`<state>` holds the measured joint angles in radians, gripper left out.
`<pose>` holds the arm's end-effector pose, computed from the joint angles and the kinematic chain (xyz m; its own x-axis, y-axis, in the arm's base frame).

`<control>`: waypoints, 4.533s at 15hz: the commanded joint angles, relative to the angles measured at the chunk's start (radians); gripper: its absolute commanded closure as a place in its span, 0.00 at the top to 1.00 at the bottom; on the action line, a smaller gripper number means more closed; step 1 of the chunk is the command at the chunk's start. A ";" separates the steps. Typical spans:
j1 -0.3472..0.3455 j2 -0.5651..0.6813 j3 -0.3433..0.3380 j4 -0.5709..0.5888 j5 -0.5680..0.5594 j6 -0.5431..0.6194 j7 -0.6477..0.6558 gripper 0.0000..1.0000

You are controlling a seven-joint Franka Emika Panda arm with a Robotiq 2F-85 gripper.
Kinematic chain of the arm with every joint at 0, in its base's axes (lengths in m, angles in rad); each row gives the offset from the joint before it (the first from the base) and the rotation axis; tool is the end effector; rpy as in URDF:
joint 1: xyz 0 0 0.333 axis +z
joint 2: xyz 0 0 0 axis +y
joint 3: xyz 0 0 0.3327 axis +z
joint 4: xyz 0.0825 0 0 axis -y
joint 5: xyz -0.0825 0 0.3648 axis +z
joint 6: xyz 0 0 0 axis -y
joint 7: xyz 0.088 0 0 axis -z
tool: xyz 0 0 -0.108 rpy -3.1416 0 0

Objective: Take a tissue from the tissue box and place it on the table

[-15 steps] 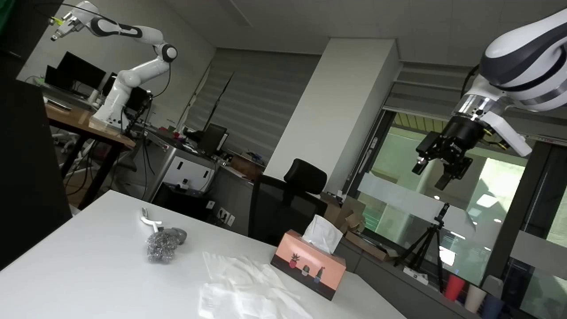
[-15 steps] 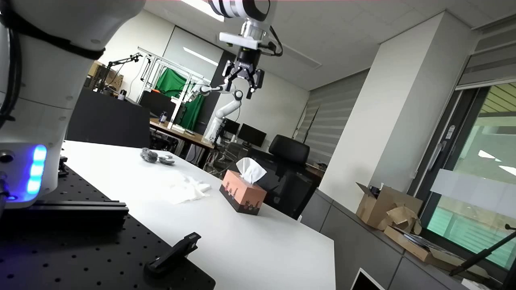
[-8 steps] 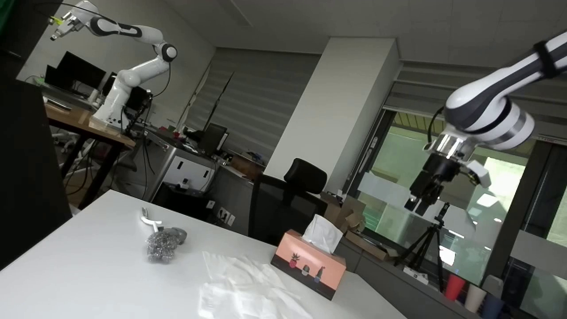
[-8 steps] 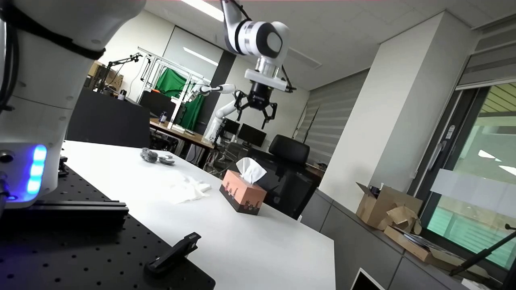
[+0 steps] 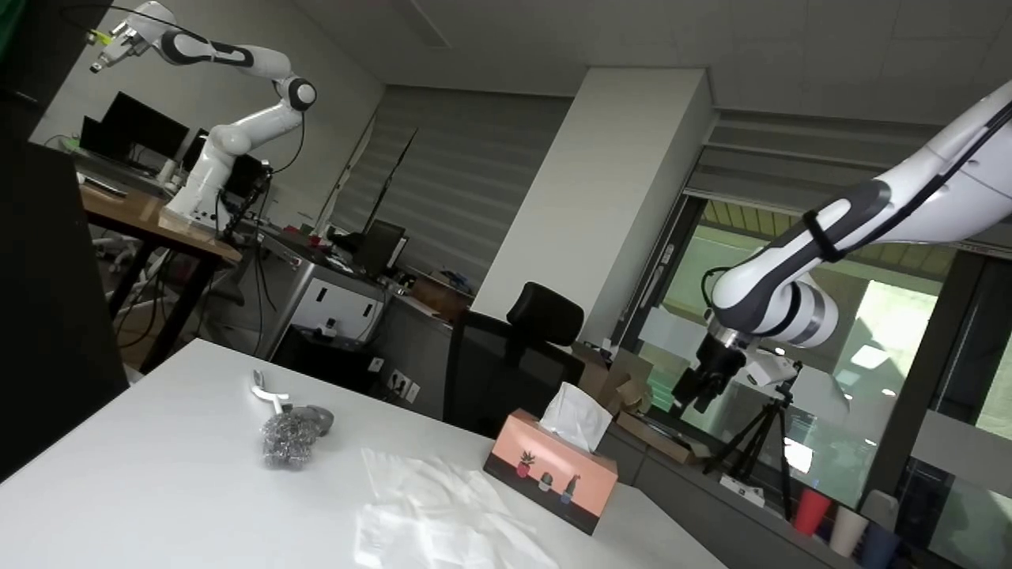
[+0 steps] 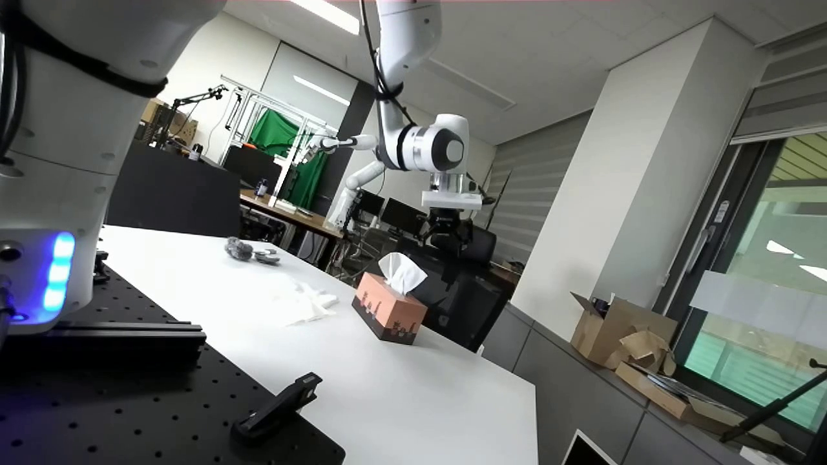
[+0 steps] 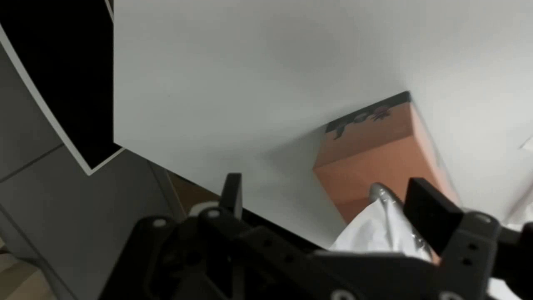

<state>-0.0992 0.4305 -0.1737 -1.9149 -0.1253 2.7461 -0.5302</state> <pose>0.6350 -0.1612 0.3427 0.8776 0.4108 0.2470 0.3218 -0.8868 0.3316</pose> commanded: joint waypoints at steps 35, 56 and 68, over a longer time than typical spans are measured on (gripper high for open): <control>-0.132 0.648 0.381 0.805 0.062 -0.178 -0.565 0.75; 0.055 0.555 0.232 1.044 0.013 -0.657 -0.471 0.00; 0.035 0.353 0.394 1.009 0.159 -0.983 -0.662 0.00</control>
<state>-0.0309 0.8241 0.1738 -0.8438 -0.0229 1.8260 -1.1330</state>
